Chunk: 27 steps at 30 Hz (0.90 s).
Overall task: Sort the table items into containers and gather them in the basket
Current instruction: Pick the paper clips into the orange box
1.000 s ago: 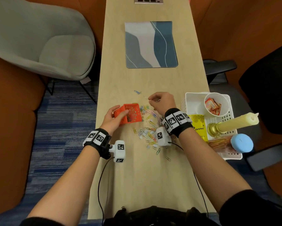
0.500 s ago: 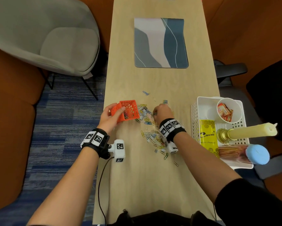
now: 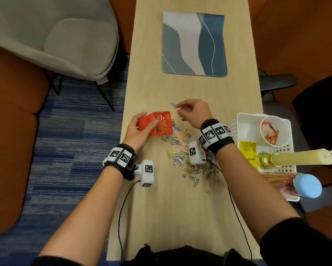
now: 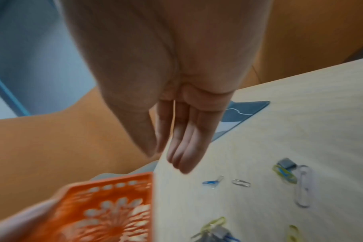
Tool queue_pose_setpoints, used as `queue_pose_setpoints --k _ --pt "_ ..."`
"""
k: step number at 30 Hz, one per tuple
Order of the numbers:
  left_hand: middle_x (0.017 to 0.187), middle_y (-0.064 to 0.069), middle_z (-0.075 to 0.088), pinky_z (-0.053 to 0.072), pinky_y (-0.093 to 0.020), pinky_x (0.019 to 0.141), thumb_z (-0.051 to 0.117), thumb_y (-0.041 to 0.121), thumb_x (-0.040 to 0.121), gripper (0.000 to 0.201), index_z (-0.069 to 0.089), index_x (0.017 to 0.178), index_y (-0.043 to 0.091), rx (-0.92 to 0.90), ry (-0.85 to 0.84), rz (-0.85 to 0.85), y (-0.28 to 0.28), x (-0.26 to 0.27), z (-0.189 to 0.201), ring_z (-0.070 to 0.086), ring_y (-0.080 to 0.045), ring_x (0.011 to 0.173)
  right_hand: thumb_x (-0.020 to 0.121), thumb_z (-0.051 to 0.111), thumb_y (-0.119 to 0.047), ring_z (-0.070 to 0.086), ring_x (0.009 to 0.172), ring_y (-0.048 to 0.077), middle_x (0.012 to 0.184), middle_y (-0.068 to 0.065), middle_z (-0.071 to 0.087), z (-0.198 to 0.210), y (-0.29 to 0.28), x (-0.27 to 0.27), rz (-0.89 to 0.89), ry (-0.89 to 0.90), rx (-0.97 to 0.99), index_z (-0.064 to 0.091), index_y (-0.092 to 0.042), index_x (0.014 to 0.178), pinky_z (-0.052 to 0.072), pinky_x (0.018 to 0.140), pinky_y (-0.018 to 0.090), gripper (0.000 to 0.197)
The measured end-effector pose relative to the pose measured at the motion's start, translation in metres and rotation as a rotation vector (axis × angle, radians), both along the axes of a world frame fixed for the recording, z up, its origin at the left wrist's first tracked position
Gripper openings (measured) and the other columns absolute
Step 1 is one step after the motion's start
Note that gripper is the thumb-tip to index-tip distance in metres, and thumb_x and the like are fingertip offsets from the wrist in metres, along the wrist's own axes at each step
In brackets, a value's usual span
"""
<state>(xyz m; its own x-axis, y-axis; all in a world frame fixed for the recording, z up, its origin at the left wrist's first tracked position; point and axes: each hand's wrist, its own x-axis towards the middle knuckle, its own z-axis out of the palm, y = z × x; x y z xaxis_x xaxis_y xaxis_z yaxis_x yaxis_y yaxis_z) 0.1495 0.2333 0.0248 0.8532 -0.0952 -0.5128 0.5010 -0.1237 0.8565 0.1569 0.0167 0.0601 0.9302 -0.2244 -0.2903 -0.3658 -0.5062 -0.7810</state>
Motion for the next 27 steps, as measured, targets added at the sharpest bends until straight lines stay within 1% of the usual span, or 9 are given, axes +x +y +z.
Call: queue_pose_setpoints --k 3,5,7,10,15,19,21,25,27 --pt "0.119 0.003 0.066 0.055 -0.024 0.086 0.08 0.038 0.084 0.055 0.058 0.133 0.025 0.044 -0.009 0.071 0.024 0.009 -0.004 0.064 -0.005 0.096 0.087 0.067 -0.016 0.066 0.1 0.019 0.116 0.006 0.07 -0.028 -0.005 0.013 0.032 0.036 -0.265 0.069 -0.015 0.118 0.051 0.096 0.032 0.032" --pt "0.122 0.001 0.067 0.057 -0.036 0.094 0.083 0.048 0.075 0.062 0.06 0.13 0.029 0.034 0.015 0.118 0.035 0.014 -0.004 0.067 -0.013 0.104 0.086 0.071 -0.027 0.052 0.125 0.023 0.139 0.007 0.055 -0.042 0.003 0.017 0.249 0.101 -0.377 0.057 -0.018 0.134 0.04 0.107 0.033 0.051" --pt "0.122 0.002 0.067 0.056 -0.046 0.098 0.083 0.06 0.061 0.073 0.062 0.126 0.033 0.032 0.02 0.138 0.042 0.017 -0.003 0.068 -0.016 0.11 0.081 0.075 -0.04 0.043 0.133 0.027 0.146 0.008 0.043 -0.052 0.014 0.015 0.491 0.172 -0.496 0.051 -0.023 0.139 0.037 0.109 0.039 0.065" --pt "0.123 0.002 0.068 0.055 -0.048 0.099 0.082 0.063 0.056 0.078 0.062 0.124 0.031 0.006 0.026 0.149 0.047 0.018 -0.004 0.068 -0.015 0.112 0.077 0.077 -0.046 0.049 0.115 0.024 0.128 0.006 0.048 -0.056 0.026 0.002 0.617 0.184 -0.66 0.06 -0.024 0.127 0.052 0.09 0.04 0.057" --pt "0.122 0.001 0.067 0.056 -0.05 0.096 0.083 0.049 0.073 0.048 0.063 0.115 0.037 -0.035 0.059 0.14 0.04 0.012 -0.007 0.068 -0.017 0.109 0.086 0.072 -0.016 0.062 0.093 0.025 0.102 0.007 0.061 -0.057 0.026 -0.014 0.531 0.159 -0.591 0.074 -0.011 0.099 0.048 0.078 0.028 0.014" --pt "0.124 -0.007 0.065 0.06 -0.04 0.088 0.081 0.04 0.082 0.048 0.06 0.124 0.031 -0.032 0.073 0.111 0.027 0.008 -0.004 0.068 -0.019 0.106 0.081 0.077 -0.013 0.064 0.078 0.014 0.093 0.006 0.073 -0.054 0.01 -0.018 0.364 0.251 -0.449 0.078 -0.011 0.095 0.053 0.08 0.024 0.014" --pt "0.124 -0.006 0.064 0.059 -0.038 0.091 0.079 0.035 0.084 0.051 0.058 0.13 0.026 -0.043 0.064 0.083 0.022 0.005 -0.006 0.067 -0.017 0.106 0.078 0.081 -0.014 0.065 0.071 0.009 0.088 0.004 0.075 -0.046 -0.001 -0.021 0.22 0.285 -0.312 0.078 -0.01 0.091 0.056 0.078 0.022 0.014" --pt "0.111 0.013 0.06 0.052 -0.009 0.078 0.076 0.032 0.087 0.053 0.055 0.135 0.021 -0.002 -0.009 -0.016 0.006 -0.002 -0.002 0.06 0.0 0.1 0.075 0.084 -0.012 0.073 0.078 0.017 0.085 0.004 0.075 -0.006 -0.017 -0.025 0.032 0.125 -0.047 0.078 -0.007 0.091 0.059 0.08 0.026 0.018" --pt "0.113 0.012 0.06 0.054 -0.014 0.083 0.077 0.032 0.087 0.055 0.055 0.136 0.021 -0.023 -0.015 -0.045 -0.005 -0.004 0.001 0.06 -0.003 0.106 0.075 0.084 -0.01 0.073 0.077 0.016 0.085 0.005 0.075 0.016 -0.014 -0.023 0.052 0.043 0.011 0.077 -0.005 0.093 0.059 0.078 0.022 0.019"
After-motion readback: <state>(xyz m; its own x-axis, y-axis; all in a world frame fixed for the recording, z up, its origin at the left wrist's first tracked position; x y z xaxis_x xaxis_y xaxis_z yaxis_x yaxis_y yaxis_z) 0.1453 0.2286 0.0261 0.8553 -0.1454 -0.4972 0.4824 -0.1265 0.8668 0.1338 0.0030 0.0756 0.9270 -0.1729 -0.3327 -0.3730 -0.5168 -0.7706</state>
